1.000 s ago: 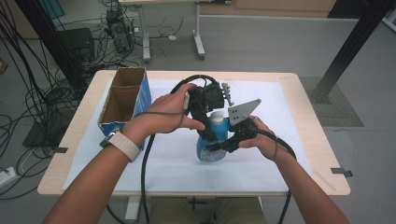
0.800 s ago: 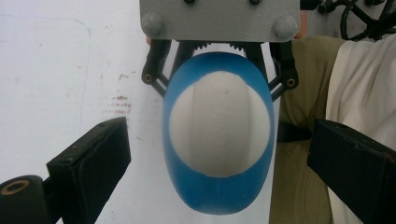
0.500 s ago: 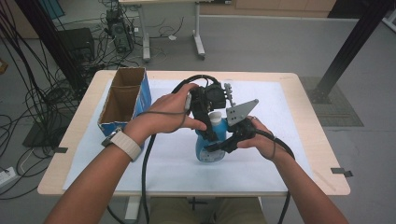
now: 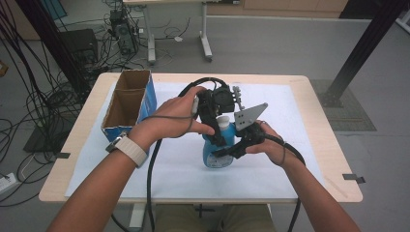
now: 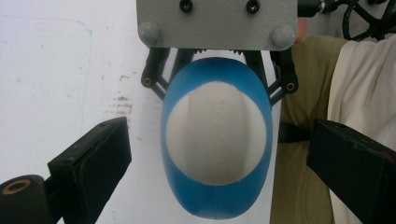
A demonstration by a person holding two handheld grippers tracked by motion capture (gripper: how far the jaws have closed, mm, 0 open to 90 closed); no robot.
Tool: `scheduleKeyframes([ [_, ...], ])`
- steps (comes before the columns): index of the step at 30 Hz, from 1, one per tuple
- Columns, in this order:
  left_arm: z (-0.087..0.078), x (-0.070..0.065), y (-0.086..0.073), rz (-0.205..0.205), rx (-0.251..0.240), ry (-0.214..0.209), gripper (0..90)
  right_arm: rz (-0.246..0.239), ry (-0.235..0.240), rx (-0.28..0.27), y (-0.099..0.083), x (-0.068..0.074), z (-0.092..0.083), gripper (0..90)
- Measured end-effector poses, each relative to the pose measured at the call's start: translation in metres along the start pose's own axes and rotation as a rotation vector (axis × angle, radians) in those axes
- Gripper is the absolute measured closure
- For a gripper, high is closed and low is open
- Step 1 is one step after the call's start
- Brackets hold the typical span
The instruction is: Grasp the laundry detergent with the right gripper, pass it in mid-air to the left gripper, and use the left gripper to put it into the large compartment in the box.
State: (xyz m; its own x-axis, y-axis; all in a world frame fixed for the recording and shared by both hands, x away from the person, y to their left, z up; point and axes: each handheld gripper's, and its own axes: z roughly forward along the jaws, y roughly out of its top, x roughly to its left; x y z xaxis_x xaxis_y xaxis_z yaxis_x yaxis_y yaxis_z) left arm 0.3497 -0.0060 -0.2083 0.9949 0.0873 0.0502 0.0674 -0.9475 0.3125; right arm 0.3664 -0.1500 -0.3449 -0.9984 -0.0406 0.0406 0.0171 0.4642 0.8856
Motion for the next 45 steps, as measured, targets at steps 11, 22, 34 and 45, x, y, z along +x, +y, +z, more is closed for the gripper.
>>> scheduleKeyframes([
  [11, 0.0, 0.0002, -0.0003, -0.002, 0.0, 0.004, 6.8, -0.003, -0.001, 0.003, -0.0002, -0.0004, 0.0008, 43.3],
  [22, -0.0003, 0.0005, -0.0002, 0.001, 0.005, 0.005, 7.0, 0.002, 0.002, 0.0, -0.0005, -0.0005, -0.0003, 43.3],
  [34, -0.0003, 0.0006, -0.0008, -0.005, 0.003, 0.004, 6.9, -0.001, 0.005, 0.002, -0.0007, -0.0016, 0.0005, 43.3],
  [45, -0.0006, 0.0009, -0.0012, -0.007, -0.001, 0.004, 6.9, 0.006, 0.005, 0.003, -0.0012, -0.0019, 0.0005, 43.3],
])
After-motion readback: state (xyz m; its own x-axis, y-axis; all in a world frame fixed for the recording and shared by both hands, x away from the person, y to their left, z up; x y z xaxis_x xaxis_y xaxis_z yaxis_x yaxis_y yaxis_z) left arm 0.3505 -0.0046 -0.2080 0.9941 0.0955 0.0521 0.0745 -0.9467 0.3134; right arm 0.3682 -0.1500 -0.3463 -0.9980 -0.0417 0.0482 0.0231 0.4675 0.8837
